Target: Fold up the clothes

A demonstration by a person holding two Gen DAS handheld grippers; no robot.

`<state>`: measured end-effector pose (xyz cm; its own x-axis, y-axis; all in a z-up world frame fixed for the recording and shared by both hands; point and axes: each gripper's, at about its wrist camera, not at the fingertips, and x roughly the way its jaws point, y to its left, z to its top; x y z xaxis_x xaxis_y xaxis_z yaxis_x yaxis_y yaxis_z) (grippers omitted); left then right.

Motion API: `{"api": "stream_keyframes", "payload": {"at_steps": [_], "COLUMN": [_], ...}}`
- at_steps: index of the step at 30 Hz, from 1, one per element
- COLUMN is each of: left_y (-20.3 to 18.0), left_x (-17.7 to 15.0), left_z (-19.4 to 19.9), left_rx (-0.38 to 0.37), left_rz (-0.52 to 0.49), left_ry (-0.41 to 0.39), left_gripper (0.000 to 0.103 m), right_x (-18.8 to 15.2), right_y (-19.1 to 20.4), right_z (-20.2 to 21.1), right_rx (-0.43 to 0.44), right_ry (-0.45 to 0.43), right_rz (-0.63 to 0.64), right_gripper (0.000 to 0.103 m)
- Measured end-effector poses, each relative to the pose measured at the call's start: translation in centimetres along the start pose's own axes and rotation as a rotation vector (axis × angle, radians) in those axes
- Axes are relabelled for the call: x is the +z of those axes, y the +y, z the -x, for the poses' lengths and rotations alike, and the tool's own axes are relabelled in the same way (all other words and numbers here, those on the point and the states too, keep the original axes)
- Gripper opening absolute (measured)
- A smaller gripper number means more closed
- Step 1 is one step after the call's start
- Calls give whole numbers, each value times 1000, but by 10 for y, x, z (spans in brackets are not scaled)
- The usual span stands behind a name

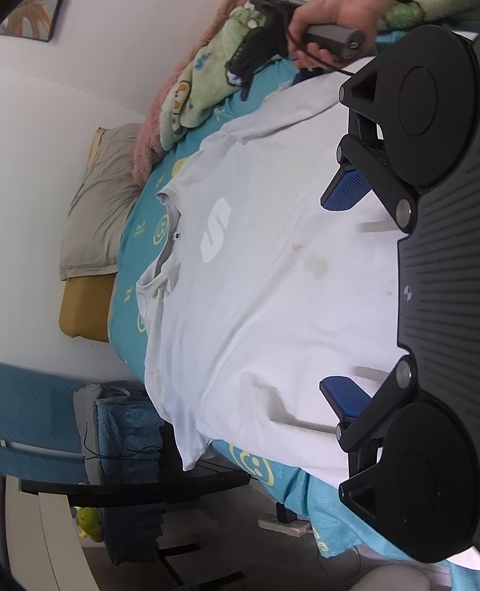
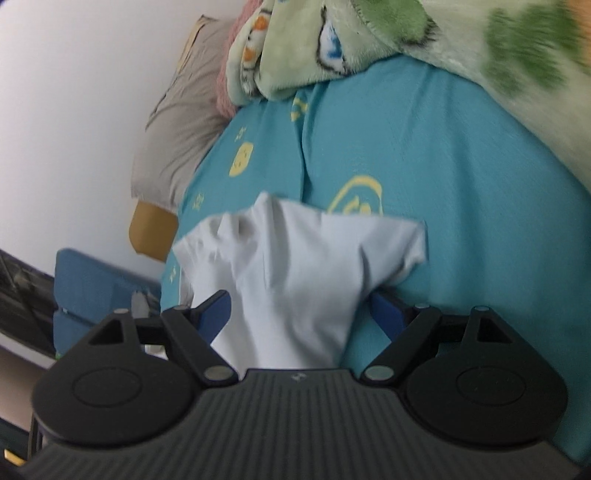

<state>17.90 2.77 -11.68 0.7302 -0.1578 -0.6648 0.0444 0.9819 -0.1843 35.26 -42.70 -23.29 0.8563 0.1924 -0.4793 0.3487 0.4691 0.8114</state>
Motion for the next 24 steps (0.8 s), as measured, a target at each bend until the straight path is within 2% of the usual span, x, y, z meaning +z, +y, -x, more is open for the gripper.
{"api": "stream_keyframes", "payload": {"at_steps": [2, 4, 5, 6, 7, 8, 9, 12, 15, 18, 20, 23, 24], "left_y": [-2, -2, -1, -1, -1, 0, 0, 0, 0, -1, 0, 1, 1], "left_x": [-2, -4, -4, -4, -4, -4, -4, -3, -3, -2, -2, -1, -1], "left_z": [-3, -6, -7, -8, -9, -10, -10, -10, -9, -5, -3, -3, -3], "left_rx": [6, 7, 11, 15, 18, 21, 26, 39, 48, 53, 53, 50, 51], "left_rz": [-13, -18, -19, -20, -19, -17, -16, -18, -25, -32, -32, -31, -31], "left_ry": [4, 8, 8, 9, 10, 10, 10, 4, -3, -14, -21, -22, -19], "left_gripper": [98, 98, 98, 98, 98, 98, 98, 98, 98, 98, 98, 98, 98], "right_x": [4, 7, 8, 9, 11, 13, 15, 20, 28, 35, 38, 39, 39], "right_y": [-3, -6, -8, -9, -10, -10, -10, 2, 8, 11, 5, -6, -10], "right_z": [-9, -16, -19, -22, -24, -25, -24, -6, 13, 26, 26, 16, 11], "right_rx": [17, 38, 46, 54, 57, 56, 56, 107, 205, 269, 294, 286, 278], "right_ry": [-30, -50, -55, -59, -53, -44, -49, -125, -183, -200, -179, -129, -109], "right_rz": [-10, -21, -24, -28, -35, -43, -39, 3, -32, -11, -28, -76, -89], "right_gripper": [85, 79, 70, 53, 41, 17, 9, 8, 8, 9, 11, 12, 17]}}
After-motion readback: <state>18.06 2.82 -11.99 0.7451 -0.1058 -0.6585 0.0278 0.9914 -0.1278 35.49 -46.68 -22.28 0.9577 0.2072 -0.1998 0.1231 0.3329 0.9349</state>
